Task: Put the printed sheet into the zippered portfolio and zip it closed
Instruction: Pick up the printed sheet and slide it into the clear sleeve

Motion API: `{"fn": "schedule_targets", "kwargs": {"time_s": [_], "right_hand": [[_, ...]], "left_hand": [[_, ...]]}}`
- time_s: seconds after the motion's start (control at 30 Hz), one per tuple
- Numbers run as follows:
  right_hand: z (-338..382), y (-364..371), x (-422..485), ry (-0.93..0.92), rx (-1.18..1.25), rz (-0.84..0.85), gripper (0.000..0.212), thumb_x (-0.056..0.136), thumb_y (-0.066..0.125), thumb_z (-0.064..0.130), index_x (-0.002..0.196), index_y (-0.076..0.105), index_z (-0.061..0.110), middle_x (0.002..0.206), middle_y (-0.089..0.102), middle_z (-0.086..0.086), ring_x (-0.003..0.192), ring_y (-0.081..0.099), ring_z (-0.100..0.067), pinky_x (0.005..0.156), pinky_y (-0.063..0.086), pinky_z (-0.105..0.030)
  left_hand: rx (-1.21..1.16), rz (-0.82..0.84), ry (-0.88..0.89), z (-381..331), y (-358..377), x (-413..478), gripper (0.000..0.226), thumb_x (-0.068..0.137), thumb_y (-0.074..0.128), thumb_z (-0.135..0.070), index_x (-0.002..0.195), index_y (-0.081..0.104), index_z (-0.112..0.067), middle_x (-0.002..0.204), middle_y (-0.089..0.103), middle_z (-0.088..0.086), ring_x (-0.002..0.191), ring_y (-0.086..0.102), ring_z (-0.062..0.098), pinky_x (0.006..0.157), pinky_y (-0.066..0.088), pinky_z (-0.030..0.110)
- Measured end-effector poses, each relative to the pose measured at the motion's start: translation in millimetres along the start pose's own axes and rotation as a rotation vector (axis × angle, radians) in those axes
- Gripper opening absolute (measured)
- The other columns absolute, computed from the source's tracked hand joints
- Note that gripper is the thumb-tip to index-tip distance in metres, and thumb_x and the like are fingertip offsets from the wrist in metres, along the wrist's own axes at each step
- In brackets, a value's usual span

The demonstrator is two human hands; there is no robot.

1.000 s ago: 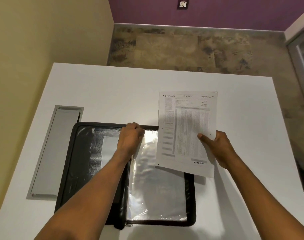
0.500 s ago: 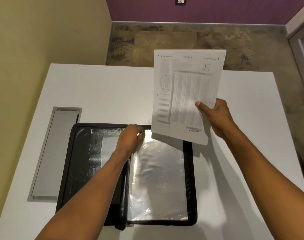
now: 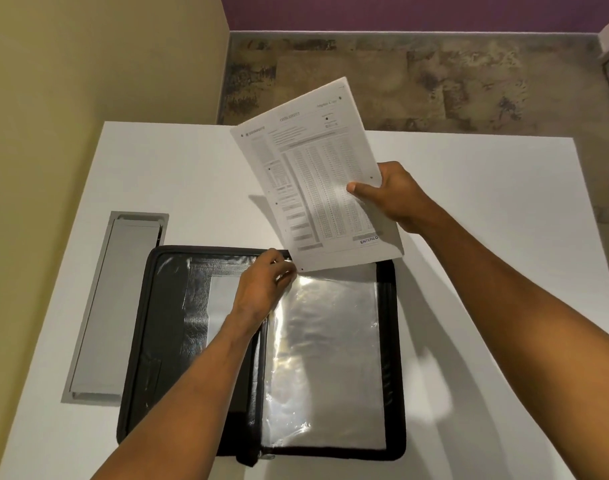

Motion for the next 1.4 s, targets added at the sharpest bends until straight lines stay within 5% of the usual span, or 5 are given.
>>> {"fn": "schedule_targets", "kwargs": {"time_s": [0.13, 0.33, 0.53, 0.8, 1.4], "right_hand": [[0, 6, 10, 0.016, -0.006, 0.045, 0.013, 0.094, 0.074, 0.028, 0.105, 0.073, 0.034, 0.092, 0.078, 0.021, 0.083, 0.077, -0.003, 0.060, 0.058, -0.015], [-4, 12, 25, 0.032, 0.028, 0.108, 0.027, 0.095, 0.073, 0.027, 0.121, 0.072, 0.024, 0.108, 0.077, 0.012, 0.092, 0.077, -0.009, 0.071, 0.062, -0.023], [-12, 18, 37, 0.093, 0.071, 0.194, 0.023, 0.093, 0.075, 0.025, 0.116, 0.073, 0.028, 0.105, 0.079, 0.011, 0.095, 0.078, -0.012, 0.069, 0.062, -0.022], [-34, 40, 47, 0.171, 0.073, 0.203, 0.038, 0.093, 0.075, 0.022, 0.129, 0.070, 0.012, 0.122, 0.075, -0.006, 0.106, 0.074, -0.028, 0.097, 0.059, -0.052], [-64, 46, 67, 0.249, 0.231, 0.262, 0.043, 0.073, 0.085, 0.036, 0.114, 0.076, 0.025, 0.119, 0.078, 0.002, 0.111, 0.075, -0.022, 0.103, 0.057, -0.044]], "left_hand": [[-0.012, 0.019, -0.016, 2, 1, 0, 0.006, 0.093, 0.076, -0.029, 0.098, 0.078, -0.027, 0.090, 0.047, -0.022, 0.077, 0.052, 0.001, 0.063, 0.039, 0.020], [-0.037, 0.052, -0.042, 5, 0, 0, 0.011, 0.095, 0.074, -0.033, 0.102, 0.078, -0.026, 0.093, 0.050, -0.024, 0.075, 0.055, 0.000, 0.065, 0.035, 0.007], [-0.056, 0.070, -0.055, 0, 1, 0, 0.005, 0.093, 0.073, -0.029, 0.094, 0.076, -0.026, 0.094, 0.057, -0.016, 0.075, 0.058, 0.004, 0.066, 0.052, 0.029], [-0.013, 0.163, -0.063, -16, 14, 5, 0.018, 0.094, 0.069, -0.041, 0.107, 0.073, -0.029, 0.108, 0.056, -0.016, 0.085, 0.064, 0.009, 0.072, 0.052, 0.029], [0.030, 0.203, -0.090, -113, 60, 29, 0.027, 0.102, 0.054, -0.034, 0.119, 0.070, -0.021, 0.112, 0.072, 0.003, 0.099, 0.068, 0.029, 0.082, 0.052, 0.039]]}}
Point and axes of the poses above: each hand's wrist, its own x-axis towards the middle knuckle, its own y-axis out of the palm, z = x × y, the point moved 4 cm from there along x, towards the middle knuckle
